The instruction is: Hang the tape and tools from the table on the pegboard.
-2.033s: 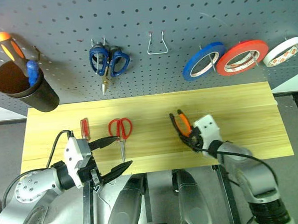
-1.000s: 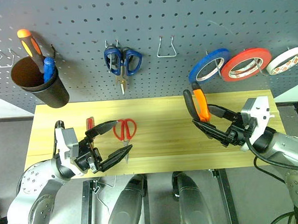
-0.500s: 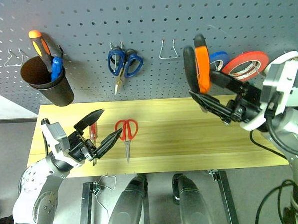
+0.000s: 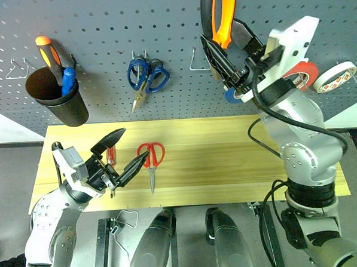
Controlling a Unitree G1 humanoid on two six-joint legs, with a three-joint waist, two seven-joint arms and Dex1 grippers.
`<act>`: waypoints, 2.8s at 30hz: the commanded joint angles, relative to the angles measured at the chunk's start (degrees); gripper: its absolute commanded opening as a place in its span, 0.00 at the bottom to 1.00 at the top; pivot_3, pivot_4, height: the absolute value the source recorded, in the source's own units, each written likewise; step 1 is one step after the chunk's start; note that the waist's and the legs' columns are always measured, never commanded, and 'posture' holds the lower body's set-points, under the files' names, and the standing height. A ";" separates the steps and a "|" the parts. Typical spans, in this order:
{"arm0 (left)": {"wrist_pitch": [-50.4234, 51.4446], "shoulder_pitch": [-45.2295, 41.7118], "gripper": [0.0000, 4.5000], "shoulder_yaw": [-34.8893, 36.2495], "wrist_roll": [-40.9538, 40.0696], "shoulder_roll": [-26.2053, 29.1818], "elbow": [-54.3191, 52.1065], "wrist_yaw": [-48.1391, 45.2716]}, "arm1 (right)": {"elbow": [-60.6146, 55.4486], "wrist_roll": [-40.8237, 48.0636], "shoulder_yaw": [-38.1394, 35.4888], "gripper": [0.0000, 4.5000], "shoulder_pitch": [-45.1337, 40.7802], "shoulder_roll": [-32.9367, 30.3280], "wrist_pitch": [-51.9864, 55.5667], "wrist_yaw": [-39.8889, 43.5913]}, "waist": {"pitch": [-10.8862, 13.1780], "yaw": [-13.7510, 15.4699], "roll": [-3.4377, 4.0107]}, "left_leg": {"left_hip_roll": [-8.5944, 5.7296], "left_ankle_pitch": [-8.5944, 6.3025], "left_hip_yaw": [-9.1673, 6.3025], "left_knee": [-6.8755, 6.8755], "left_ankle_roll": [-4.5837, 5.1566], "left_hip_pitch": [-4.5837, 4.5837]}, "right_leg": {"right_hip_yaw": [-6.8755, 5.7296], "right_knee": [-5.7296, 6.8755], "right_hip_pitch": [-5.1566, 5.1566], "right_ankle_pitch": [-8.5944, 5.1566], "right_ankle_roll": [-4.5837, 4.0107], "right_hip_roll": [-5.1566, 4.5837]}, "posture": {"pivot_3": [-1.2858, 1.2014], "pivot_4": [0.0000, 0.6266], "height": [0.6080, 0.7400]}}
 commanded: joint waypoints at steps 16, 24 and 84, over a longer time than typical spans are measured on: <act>-1.61 0.42 1.00 -0.93 1.22 -0.55 -0.74 -0.12 | 5.40 -8.96 1.01 0.56 -7.05 9.02 -9.70 -2.56 | -0.01 -1.33 0.02 | 0.26 0.13 0.09 0.00 -0.22 0.00 | 0.02 0.08 -0.12 0.22 -0.19 0.23 | 0.56 0.47 0.77; -1.25 0.08 1.00 -0.97 0.98 -0.32 -1.05 -0.11 | 6.67 -10.47 1.98 0.56 -6.67 12.09 -11.96 -4.01 | -0.01 -1.43 0.02 | 0.27 0.13 0.11 0.00 -0.22 0.01 | 0.02 0.09 -0.14 0.23 -0.20 0.24 | 0.56 0.49 0.77; 4.42 11.65 1.00 -3.72 6.96 5.89 -3.57 2.44 | -22.16 15.71 -5.10 0.99 30.52 -16.75 15.64 21.40 | -0.01 -1.02 0.10 | 0.40 0.17 0.09 -0.19 -0.30 0.06 | 0.04 -0.10 -0.09 0.32 -0.32 0.27 | 0.56 0.48 0.77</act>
